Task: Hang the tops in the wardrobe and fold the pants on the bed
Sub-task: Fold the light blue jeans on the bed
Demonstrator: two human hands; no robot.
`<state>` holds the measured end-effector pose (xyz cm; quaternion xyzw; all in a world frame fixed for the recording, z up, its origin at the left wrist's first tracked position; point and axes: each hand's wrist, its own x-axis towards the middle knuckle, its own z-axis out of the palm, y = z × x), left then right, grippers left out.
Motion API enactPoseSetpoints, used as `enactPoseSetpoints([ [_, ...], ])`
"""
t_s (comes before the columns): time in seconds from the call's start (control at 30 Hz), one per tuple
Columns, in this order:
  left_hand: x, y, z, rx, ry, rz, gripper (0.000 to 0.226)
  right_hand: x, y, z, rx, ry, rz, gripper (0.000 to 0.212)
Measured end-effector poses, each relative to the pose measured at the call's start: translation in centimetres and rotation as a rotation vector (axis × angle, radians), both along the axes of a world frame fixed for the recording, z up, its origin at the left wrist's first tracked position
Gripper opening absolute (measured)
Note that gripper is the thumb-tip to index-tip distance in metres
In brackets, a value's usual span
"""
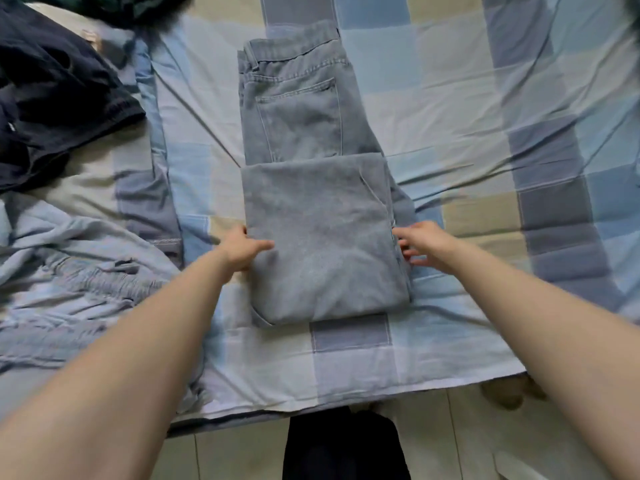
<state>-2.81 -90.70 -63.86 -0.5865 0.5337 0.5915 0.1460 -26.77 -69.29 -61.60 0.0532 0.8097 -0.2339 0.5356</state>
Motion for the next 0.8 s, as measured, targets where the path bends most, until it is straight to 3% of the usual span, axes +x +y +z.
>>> enactPoseSetpoints([
  [0.17, 4.5, 4.1, -1.8, 0.064, -0.007, 0.079, 0.032, 3.9, 3.4, -2.4, -0.065, 0.091, 0.129, 0.021],
  [0.27, 5.3, 4.5, -1.4, 0.105, 0.043, 0.073, 0.028, 4.4, 4.1, -2.5, -0.120, 0.096, 0.086, 0.029],
  [0.37, 5.5, 4.7, -1.0, 0.141, 0.084, 0.032, 0.026, 4.7, 4.6, -2.5, -0.129, 0.008, 0.040, 0.025],
  [0.5, 6.3, 4.6, -0.4, 0.251, 0.081, 0.064, 0.023, 5.0, 6.0, -2.3, -0.185, -0.157, -0.250, 0.019],
  [0.63, 6.5, 5.0, -0.3, 0.309, -0.038, 0.014, 0.027, 5.2, 7.0, -2.2, -0.099, -0.202, -0.153, 0.021],
  [0.7, 5.5, 5.3, -0.1, 0.265, -0.127, -0.099, 0.033, 4.8, 6.8, -2.1, -0.021, -0.217, -0.026, 0.011],
  [0.8, 2.6, 5.1, 0.3, -0.056, -0.354, -0.384, 0.052, 3.9, 6.0, -2.3, 0.029, -0.253, 0.030, 0.007],
])
